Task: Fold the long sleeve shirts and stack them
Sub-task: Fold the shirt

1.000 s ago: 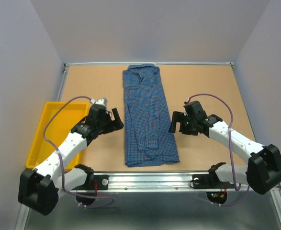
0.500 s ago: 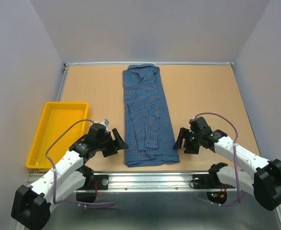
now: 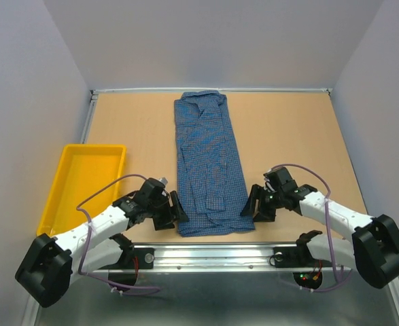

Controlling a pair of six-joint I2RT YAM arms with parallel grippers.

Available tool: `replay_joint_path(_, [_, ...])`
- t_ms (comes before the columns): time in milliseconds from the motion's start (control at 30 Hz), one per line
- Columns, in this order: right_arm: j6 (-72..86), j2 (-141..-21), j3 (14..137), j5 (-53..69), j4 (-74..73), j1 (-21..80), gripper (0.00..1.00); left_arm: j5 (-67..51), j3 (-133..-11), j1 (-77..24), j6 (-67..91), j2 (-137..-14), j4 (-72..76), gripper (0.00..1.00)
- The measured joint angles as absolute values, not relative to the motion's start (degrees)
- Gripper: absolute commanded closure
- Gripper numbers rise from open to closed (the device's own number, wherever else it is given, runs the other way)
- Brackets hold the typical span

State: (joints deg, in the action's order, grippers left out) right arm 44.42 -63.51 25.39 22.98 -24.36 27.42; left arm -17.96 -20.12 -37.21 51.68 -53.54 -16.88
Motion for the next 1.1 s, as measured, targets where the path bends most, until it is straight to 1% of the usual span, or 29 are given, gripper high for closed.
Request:
replay_joint_path(100, [44.4,-65.2,25.4,24.2,-23.0,27.4,0.4,-18.8,-20.1,-37.9,52.3,-55.1,-14.9,0.28])
replay_joint_path(133, [44.4,-65.4,25.4,24.3,-22.8,27.4,0.42,-19.1,-20.1,-38.3,52.6,-55.8,-14.1,0.32])
replay_joint_path(167, [44.4,-65.8,25.3,24.6,-22.5,27.4,0.48,-19.5,-20.0,-38.5,52.7,-56.3,-13.5,0.34])
replay_joint_path(200, [44.3,-66.2,25.3,24.7,-22.2,27.4,0.5,-19.7,-20.0,-38.9,52.8,-56.9,-12.9,0.34])
replay_joint_path(233, [44.4,-66.5,25.3,24.9,-22.2,27.4,0.53,-20.1,-19.9,-39.3,52.9,-57.7,-12.2,0.38])
replay_joint_path(267, [44.3,-66.9,25.3,25.1,-21.9,27.4,0.63,-20.5,-19.9,-39.7,53.1,-58.3,-11.7,0.41])
replay_joint_path(300, [44.2,-67.2,25.3,25.1,-21.9,27.4,0.7,-20.8,-19.9,-40.2,53.1,-58.9,-11.1,0.49])
replay_joint_path(333, [43.9,-67.4,25.3,25.3,-21.9,27.4,0.76,-21.0,-19.9,-40.4,53.0,-59.4,-10.8,0.54])
replay_joint_path(367, [43.7,-67.5,25.3,25.1,-21.9,27.4,0.87,-21.3,-19.9,-40.8,52.8,-59.9,-10.6,0.59])
replay_joint_path(400, [43.7,-67.5,25.3,25.1,-22.0,27.4,0.91,-21.4,-19.9,-41.0,52.7,-60.4,-10.6,0.64])
replay_joint_path(433, [43.6,-67.5,25.3,25.1,-22.0,27.4,0.98,-21.5,-19.8,-41.2,52.6,-60.6,-10.7,0.75])
replay_joint_path(500, [43.5,-67.5,25.3,25.6,-22.0,27.4,0.99,-21.8,-19.8,-41.6,52.4,-60.5,-11.6,0.84])
replay_joint_path(567, [43.3,-67.2,25.3,26.3,-22.3,27.4,0.99,-22.1,-19.8,-41.8,52.4,-59.5,-12.6,0.89])
replay_joint_path(600, [43.2,-67.0,25.3,26.5,-22.5,27.4,0.99,-22.3,-19.8,-41.9,52.4,-58.4,-13.5,0.92])
replay_joint_path(900, [39.9,-62.9,26.2,27.6,-30.9,27.4,0.99,-25.6,-19.9,-42.7,54.7,-46.8,-19.9,0.92])
replay_joint_path(967, [39.2,-63.0,28.4,26.9,-33.3,27.4,0.99,-25.8,-20.5,-42.7,55.5,-46.4,-20.8,0.92])
replay_joint_path(1100, [37.7,-65.6,38.1,24.6,-36.9,27.4,0.99,-25.9,-24.6,-42.6,56.5,-49.6,-20.5,0.92])
